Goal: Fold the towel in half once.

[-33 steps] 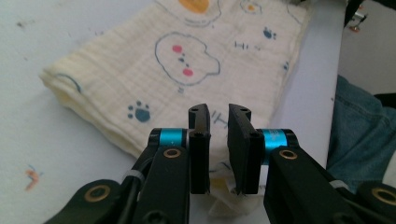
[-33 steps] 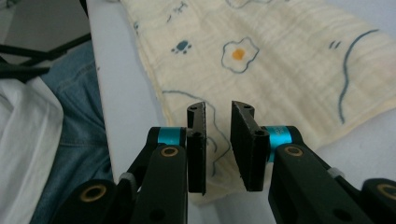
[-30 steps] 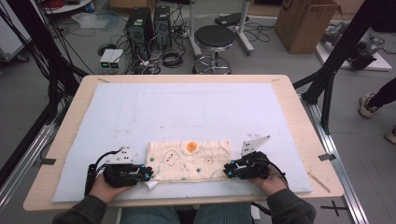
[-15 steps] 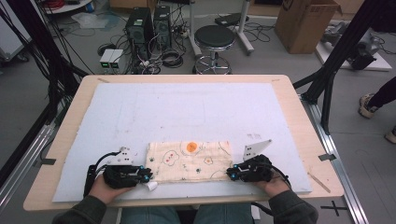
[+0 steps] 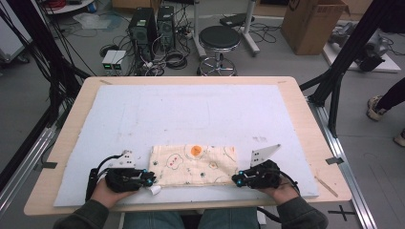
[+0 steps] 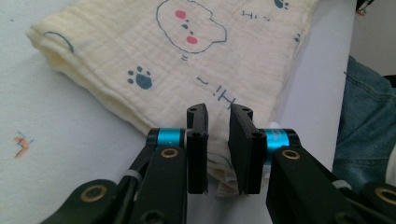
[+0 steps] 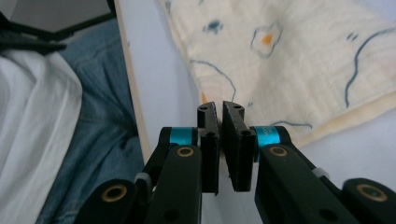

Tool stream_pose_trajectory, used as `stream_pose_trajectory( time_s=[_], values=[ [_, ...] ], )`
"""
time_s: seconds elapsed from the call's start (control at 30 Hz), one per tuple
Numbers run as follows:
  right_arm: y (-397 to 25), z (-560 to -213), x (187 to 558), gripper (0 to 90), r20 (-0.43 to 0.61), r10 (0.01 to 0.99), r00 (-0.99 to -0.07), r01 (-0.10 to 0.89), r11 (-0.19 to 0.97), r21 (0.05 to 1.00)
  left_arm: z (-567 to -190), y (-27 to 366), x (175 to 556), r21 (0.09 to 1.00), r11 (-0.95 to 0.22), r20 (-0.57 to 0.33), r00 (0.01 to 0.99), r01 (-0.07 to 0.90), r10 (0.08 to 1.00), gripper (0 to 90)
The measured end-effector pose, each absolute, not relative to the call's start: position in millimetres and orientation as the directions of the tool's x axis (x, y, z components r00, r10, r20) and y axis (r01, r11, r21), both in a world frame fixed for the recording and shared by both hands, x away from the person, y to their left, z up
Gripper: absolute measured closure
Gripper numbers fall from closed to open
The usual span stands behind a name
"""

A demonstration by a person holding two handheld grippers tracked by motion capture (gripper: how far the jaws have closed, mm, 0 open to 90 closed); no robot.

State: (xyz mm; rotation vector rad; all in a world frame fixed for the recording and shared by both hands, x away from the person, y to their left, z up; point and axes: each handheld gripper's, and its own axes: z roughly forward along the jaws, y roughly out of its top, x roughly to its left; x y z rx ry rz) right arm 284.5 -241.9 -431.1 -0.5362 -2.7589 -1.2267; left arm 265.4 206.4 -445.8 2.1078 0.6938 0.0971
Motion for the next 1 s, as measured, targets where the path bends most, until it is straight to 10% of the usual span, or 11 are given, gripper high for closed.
stream_pose_trajectory(
  time_s=[0.5,1.0],
  values=[
    [-243,-414,310,63.7,0.247,0.305,-0.92,0.377,0.508,0.774,-428,206,284,0.839,-0.336,-0.175,0.797,0.428,0.578,65.5],
    [-235,-427,379,54.8,0.191,0.561,-0.805,0.487,0.442,0.753,-435,208,343,0.822,-0.19,-0.231,0.619,0.537,0.75,56.2]
  ],
)
